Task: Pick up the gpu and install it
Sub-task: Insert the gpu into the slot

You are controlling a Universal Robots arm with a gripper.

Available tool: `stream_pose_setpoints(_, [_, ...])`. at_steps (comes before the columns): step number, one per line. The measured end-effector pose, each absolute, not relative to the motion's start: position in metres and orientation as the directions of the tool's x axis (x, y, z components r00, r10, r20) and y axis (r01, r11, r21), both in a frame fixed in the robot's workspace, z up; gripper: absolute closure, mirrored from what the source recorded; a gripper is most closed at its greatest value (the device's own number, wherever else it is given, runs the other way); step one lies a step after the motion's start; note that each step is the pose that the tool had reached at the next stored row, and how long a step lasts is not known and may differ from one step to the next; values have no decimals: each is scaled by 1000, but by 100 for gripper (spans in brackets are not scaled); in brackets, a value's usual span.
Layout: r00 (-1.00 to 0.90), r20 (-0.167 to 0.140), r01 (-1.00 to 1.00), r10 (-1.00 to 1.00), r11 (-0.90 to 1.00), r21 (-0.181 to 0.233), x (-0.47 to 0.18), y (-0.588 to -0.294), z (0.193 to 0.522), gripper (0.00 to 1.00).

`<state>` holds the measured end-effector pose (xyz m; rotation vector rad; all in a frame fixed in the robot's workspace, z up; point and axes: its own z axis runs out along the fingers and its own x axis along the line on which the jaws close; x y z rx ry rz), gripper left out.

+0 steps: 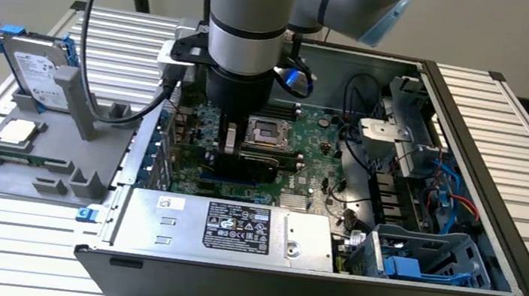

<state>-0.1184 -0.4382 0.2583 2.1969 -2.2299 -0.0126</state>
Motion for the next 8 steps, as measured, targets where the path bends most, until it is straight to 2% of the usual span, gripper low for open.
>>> stream_pose_setpoints(8, [-15,2,-1000,-1000,15,14,-118,-438,258,100])
